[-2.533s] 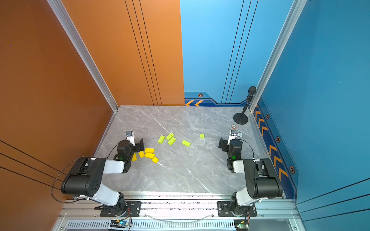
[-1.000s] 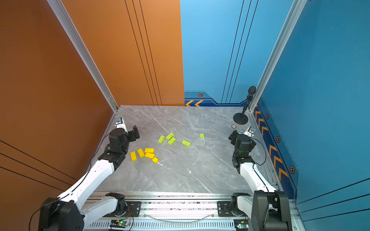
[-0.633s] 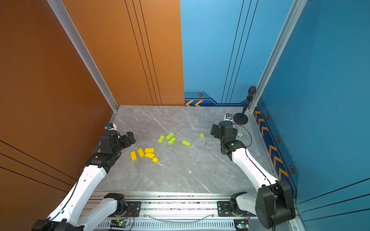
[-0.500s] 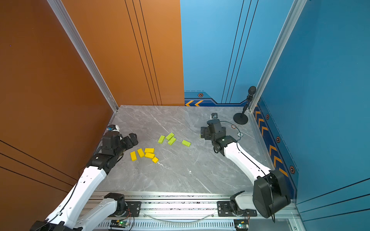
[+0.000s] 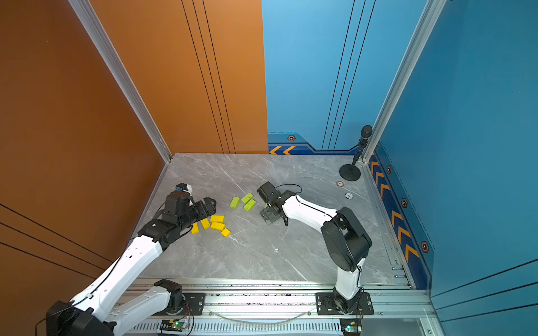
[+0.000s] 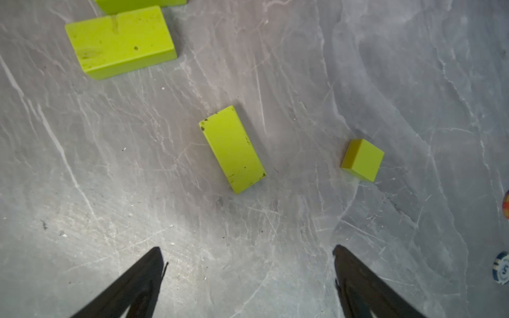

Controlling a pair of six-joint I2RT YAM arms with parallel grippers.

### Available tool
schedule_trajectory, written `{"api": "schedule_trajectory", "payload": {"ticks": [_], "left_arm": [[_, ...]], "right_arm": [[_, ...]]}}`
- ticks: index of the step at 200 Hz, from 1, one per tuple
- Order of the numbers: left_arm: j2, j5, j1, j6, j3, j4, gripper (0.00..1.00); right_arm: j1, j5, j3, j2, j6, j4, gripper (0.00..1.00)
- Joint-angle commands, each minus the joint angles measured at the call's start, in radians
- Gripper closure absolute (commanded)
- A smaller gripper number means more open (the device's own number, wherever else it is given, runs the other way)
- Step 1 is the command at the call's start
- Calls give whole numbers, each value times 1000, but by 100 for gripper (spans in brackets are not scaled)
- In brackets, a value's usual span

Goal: Assemble the letter v with building blocks
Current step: Pick up the building block from the center of the board.

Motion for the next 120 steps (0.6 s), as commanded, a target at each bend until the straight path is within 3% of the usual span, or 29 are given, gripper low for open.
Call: {"api": "schedule_trajectory", "payload": {"ticks": [1, 46, 120], "left_arm": [[11, 35, 10, 18, 0, 9, 2], [13, 45, 10, -7, -1, 20, 2], [63, 43, 9, -3, 13, 27, 2]], "right_arm": [[0, -2, 94, 64, -62, -84, 9], [-55, -122, 174, 157, -61, -117, 19], [-87, -169, 266, 275, -78, -139, 32]]}}
